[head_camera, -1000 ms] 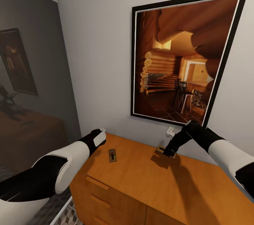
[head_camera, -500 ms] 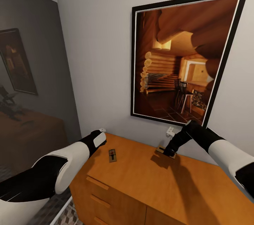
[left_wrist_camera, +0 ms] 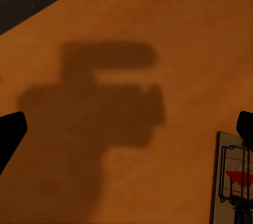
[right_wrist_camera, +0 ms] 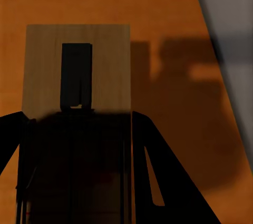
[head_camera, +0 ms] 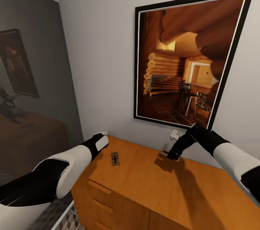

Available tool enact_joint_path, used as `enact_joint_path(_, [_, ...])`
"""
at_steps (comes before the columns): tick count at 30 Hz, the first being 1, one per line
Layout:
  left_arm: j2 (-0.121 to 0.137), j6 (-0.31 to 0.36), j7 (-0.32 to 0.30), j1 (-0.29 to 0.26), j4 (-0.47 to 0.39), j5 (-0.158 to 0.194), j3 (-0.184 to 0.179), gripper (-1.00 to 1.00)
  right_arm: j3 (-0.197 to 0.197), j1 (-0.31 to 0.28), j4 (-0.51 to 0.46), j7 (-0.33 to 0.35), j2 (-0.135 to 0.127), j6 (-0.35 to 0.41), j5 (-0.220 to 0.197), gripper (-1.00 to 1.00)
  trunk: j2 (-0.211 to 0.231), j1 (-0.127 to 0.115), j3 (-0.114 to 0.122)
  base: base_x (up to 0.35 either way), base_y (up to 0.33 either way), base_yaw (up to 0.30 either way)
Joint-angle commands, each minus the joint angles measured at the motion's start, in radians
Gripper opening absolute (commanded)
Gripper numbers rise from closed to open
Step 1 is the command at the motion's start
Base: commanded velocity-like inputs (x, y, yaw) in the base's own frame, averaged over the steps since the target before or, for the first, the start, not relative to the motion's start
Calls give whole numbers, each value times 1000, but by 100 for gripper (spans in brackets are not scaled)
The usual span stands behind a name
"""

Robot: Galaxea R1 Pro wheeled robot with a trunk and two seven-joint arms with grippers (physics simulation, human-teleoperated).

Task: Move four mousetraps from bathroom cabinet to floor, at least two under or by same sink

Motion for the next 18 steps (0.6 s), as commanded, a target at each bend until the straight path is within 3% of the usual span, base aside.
enact_joint_path(1, [0, 5, 6, -1, 5, 6, -9, 100, 2, -1, -3, 2, -1, 11, 1, -100, -2, 0, -2, 0, 0, 0])
enact_joint_path(18, [0, 1, 11, -1, 78, 9, -8, 100, 2, -1, -3, 2, -1, 11, 1, -100, -2, 0, -2, 0, 0, 0])
